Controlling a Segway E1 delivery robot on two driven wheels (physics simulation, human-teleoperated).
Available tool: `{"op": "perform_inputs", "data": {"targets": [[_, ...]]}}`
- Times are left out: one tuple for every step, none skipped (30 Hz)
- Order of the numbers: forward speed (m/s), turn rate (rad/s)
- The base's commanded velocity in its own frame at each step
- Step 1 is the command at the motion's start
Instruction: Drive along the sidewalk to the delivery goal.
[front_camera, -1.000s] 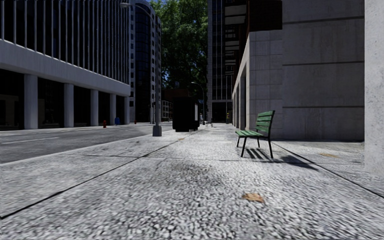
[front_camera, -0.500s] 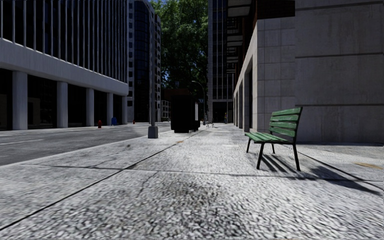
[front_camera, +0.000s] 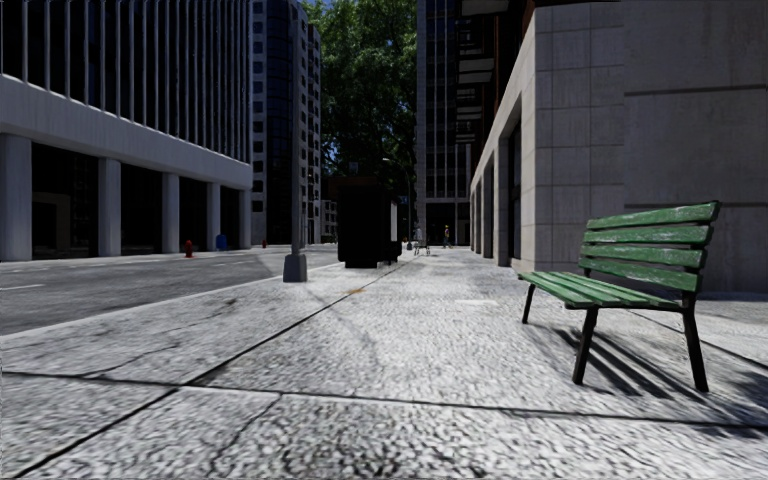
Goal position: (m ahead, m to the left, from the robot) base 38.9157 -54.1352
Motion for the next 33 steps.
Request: {"op": "perform_inputs", "data": {"targets": [[1.99, -0.09], [1.99, -0.16], [1.99, -0.19], [1.99, -0.19], [1.99, -0.2], [1.99, -0.2], [1.99, -0.2], [1.99, -0.2], [1.99, -0.2], [1.99, -0.24], [1.99, -0.28], [1.99, -0.28], [1.99, -0.29], [1.99, -0.29], [1.99, -0.29], [1.99, -0.29], [1.99, -0.29], [1.99, -0.29], [1.99, -0.29], [1.99, -0.29], [1.99, -0.29], [1.99, -0.29], [1.99, -0.29], [1.99, -0.29], [1.99, -0.29], [1.99, -0.29], [1.99, -0.29], [1.99, -0.29], [1.99, -0.29], [1.99, -0.29], [1.99, -0.29], [1.99, -0.29], [1.99, -0.29]]}}
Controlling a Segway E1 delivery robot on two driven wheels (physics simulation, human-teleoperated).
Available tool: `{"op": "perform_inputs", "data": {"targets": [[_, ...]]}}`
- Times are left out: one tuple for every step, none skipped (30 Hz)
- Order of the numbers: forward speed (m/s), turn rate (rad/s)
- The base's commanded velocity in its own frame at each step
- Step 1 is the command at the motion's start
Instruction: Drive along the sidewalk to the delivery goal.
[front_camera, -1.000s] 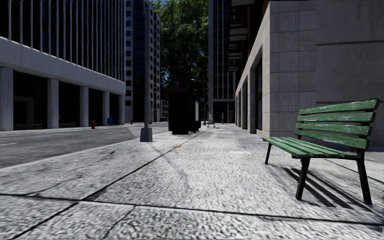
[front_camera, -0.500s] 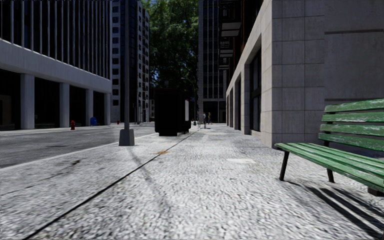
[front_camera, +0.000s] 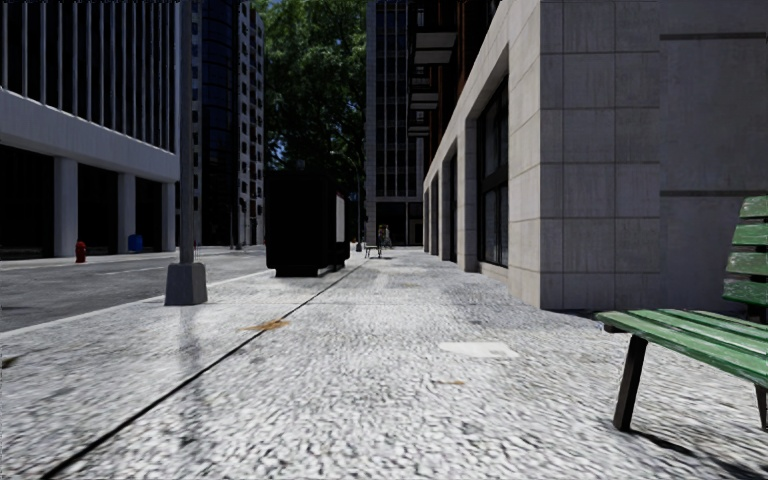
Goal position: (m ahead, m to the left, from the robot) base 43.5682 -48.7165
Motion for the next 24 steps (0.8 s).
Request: {"op": "perform_inputs", "data": {"targets": [[1.99, -0.29], [1.99, -0.29], [1.99, -0.29], [1.99, -0.29], [1.99, -0.29], [1.99, -0.29], [1.99, -0.29], [1.99, -0.29], [1.99, -0.29], [1.99, -0.29], [1.99, -0.29], [1.99, -0.29], [1.99, -0.29], [1.99, -0.29], [1.99, -0.29], [1.99, -0.29], [1.99, -0.29], [1.99, -0.09], [1.99, -0.09], [1.99, 0.0], [1.99, 0.0], [1.99, 0.0], [1.99, 0.0], [1.99, 0.0]]}}
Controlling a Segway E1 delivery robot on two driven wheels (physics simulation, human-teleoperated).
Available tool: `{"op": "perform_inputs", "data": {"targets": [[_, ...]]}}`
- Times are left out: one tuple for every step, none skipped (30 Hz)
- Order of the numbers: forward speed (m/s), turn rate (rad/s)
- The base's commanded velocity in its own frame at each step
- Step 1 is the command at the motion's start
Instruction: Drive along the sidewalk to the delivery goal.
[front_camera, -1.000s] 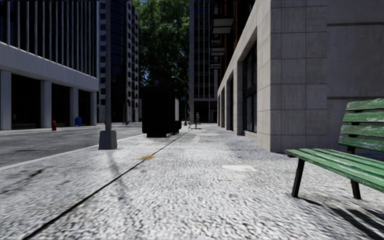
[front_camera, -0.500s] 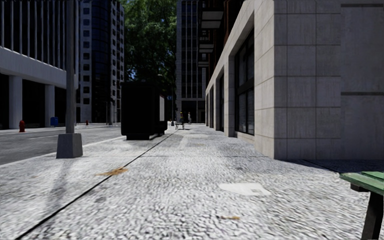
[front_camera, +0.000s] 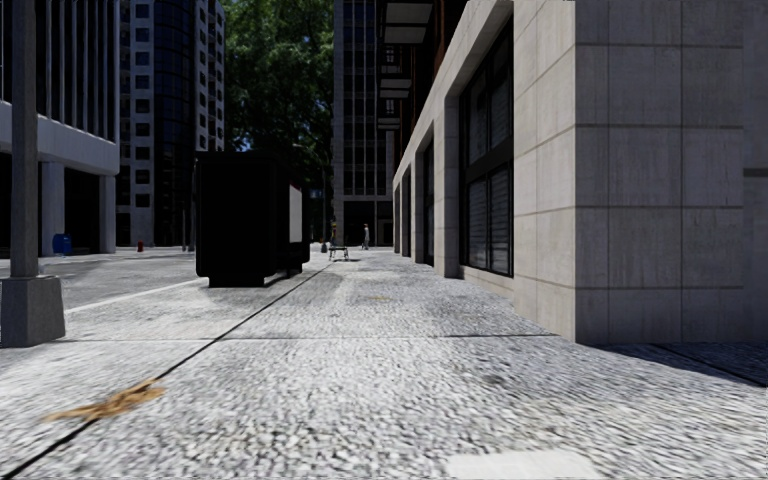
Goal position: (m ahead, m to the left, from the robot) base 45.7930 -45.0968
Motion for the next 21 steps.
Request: {"op": "perform_inputs", "data": {"targets": [[1.99, 0.0], [1.99, 0.0], [1.99, 0.0], [2.0, 0.0], [2.0, 0.0], [2.0, 0.0], [2.0, 0.0], [2.0, 0.0], [2.0, 0.0], [2.0, 0.0], [2.0, 0.0], [2.0, 0.0], [2.0, 0.0], [2.0, 0.0], [2.0, 0.0], [2.0, 0.0], [2.0, 0.0], [2.0, 0.0], [2.0, 0.0], [2.0, 0.0], [2.0, 0.0]]}}
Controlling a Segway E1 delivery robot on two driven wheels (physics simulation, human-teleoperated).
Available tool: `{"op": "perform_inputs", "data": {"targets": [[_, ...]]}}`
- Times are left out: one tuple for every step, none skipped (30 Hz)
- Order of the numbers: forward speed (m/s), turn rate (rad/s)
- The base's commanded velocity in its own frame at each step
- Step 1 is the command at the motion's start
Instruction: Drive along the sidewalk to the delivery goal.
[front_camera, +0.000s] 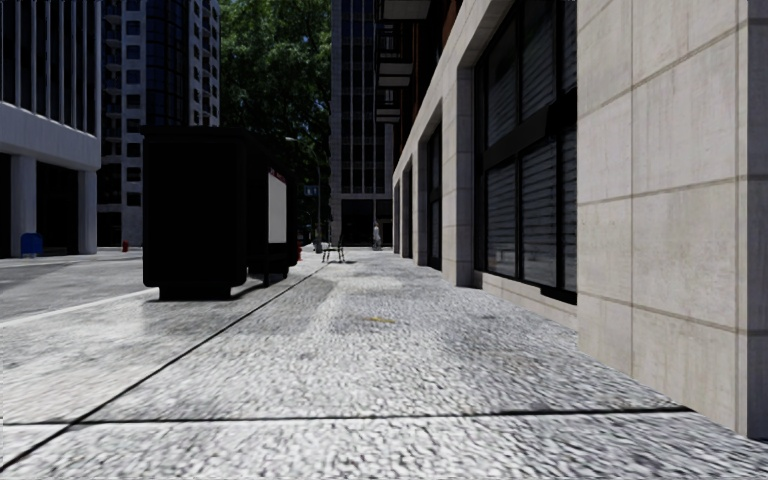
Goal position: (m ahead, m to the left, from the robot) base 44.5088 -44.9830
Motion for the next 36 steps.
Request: {"op": "perform_inputs", "data": {"targets": [[2.0, 0.0], [2.0, 0.0], [2.0, 0.0], [2.0, 0.0], [2.0, 0.0], [2.0, 0.0], [2.0, 0.0], [2.0, 0.0], [2.0, 0.0], [2.0, 0.0], [2.0, 0.0], [2.0, 0.0], [2.0, 0.0], [2.0, 0.0], [2.0, 0.0], [2.0, 0.0], [2.0, 0.0], [2.0, 0.0], [2.0, 0.0], [2.0, 0.0], [2.0, 0.0], [2.0, 0.0], [2.0, 0.0], [2.0, 0.0], [2.0, 0.0], [2.0, 0.0], [2.0, 0.0], [2.0, 0.0], [2.0, 0.0], [2.0, 0.0], [2.0, 0.0], [2.0, 0.0], [2.0, 0.0], [2.0, 0.0], [2.0, 0.0], [2.0, 0.0]]}}
